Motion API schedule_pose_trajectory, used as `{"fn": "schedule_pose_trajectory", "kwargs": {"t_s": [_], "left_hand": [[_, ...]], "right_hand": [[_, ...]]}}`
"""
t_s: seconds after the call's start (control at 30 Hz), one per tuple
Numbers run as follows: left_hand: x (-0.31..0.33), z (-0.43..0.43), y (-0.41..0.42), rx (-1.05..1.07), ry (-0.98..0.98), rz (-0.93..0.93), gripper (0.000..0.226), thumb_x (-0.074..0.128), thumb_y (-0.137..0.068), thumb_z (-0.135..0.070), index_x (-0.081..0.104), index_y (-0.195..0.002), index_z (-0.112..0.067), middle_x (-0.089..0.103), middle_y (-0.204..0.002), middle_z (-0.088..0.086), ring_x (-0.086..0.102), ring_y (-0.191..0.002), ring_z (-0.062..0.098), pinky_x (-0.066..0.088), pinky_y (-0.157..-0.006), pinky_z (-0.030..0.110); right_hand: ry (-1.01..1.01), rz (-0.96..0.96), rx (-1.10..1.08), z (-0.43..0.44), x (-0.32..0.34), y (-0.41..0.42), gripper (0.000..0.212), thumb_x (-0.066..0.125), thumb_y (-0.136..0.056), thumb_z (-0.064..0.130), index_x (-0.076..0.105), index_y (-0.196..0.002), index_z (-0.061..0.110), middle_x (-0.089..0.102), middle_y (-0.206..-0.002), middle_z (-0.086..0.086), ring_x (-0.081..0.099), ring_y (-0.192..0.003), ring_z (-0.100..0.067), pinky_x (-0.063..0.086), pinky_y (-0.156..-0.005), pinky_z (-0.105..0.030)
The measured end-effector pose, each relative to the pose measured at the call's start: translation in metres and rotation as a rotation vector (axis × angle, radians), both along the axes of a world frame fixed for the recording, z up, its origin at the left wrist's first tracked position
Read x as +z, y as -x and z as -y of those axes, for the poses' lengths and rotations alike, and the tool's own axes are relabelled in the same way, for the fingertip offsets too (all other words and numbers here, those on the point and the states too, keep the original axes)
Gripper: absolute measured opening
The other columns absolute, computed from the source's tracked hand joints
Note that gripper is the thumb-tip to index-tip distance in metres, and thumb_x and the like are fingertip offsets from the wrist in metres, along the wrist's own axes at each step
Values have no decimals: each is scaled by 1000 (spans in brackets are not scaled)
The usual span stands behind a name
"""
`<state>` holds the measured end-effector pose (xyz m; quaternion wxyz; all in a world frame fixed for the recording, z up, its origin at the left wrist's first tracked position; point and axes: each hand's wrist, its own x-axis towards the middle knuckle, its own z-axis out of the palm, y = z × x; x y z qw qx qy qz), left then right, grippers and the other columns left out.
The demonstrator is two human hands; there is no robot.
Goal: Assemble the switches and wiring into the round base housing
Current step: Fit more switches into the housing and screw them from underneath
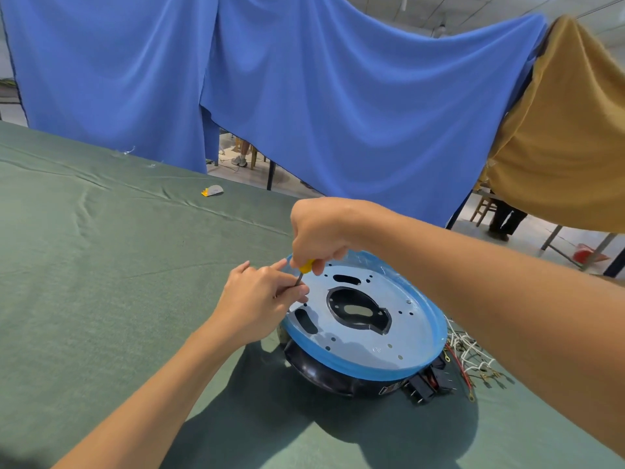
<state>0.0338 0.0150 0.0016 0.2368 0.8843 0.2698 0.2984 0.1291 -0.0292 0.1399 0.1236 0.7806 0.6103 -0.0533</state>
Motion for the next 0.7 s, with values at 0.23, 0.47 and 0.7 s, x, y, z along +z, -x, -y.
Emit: {"fn": "schedule_pose_trajectory", "kwargs": {"t_s": [0.23, 0.47, 0.7], "left_hand": [[0, 0, 3, -34, 90, 42, 21, 61, -95, -30, 79, -86, -28, 75, -80, 2, 48, -125, 17, 40, -97, 47], [-1, -1, 3, -65, 114, 54, 24, 58, -97, -27, 79, -88, -22, 76, -104, -4, 44, -135, 3, 36, -107, 48], [-6, -4, 1, -57, 84, 80, 28, 55, -98, -31, 79, -89, -22, 77, -83, -2, 40, -127, -13, 37, -105, 42]], "right_hand": [[121, 103, 130, 4, 12, 9, 16, 67, -87, 23, 62, -81, 9, 66, -67, -2, 61, -56, -15, 44, -48, -20], [65, 269, 449, 4, 16, 4, 15, 67, -86, 27, 72, -74, 19, 60, -56, 7, 50, -55, -6, 30, -31, -9], [127, 58, 89, -10, 10, 7, 25, 55, -91, 13, 62, -68, 5, 59, -53, 3, 42, -47, -16, 34, -41, -20]]}}
